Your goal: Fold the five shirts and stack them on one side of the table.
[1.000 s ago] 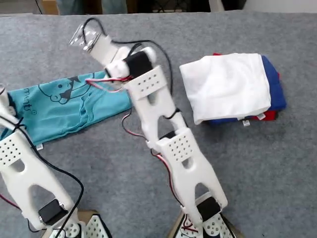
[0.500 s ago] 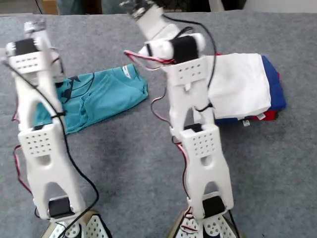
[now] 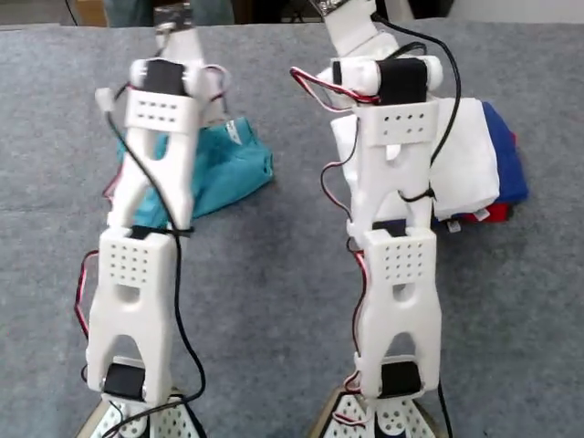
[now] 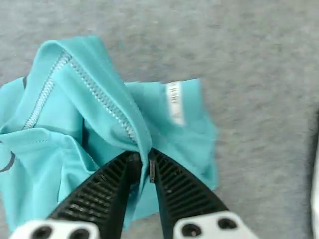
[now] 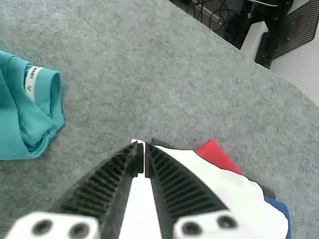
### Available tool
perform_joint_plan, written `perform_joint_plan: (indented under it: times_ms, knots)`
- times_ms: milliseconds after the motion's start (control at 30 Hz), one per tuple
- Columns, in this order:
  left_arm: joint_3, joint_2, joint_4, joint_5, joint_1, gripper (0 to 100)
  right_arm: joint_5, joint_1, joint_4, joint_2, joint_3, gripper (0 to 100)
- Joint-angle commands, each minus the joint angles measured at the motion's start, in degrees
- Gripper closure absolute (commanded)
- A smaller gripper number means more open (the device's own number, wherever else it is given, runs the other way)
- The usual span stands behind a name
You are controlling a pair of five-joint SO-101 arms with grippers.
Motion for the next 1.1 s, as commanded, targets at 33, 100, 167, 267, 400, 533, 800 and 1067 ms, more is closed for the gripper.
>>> perform_joint_plan:
  times_ms: [33, 100, 167, 267, 400, 533, 800, 1067]
  knots:
    - [4.26, -3.16, -6.07, 3.25, 4.70, 97, -0.53, 1.32, 0.26, -3.47, -2.68, 98.4]
    - [7.08, -3.16, -8.70, 4.75, 5.49, 97, -0.53, 1.67, 0.18, -3.47, -2.68, 98.4]
    - [9.45, -3.16, -10.99, 5.45, 6.02, 97, -0.53, 1.76, 0.18, -3.47, -2.68, 98.4]
    - [10.68, -3.25, -11.43, 5.45, 6.55, 93, -0.53, 1.76, 0.09, -3.47, -2.68, 98.4]
    - [10.51, -3.87, -8.53, 5.71, 6.55, 73, -0.62, 1.76, -1.49, -3.38, -2.68, 98.0]
    - [1.80, -5.89, -1.58, 6.15, 3.21, 70, -0.70, 1.49, -2.55, -3.30, -2.42, 98.0]
    - [-16.75, -8.00, 9.23, 4.04, -21.49, 94, -11.96, -11.08, -10.46, -0.13, 9.45, 97.9]
    - [-8.04, 3.16, 8.35, 2.02, -37.76, 95, -15.65, -23.47, -17.93, 5.32, 19.03, 77.3]
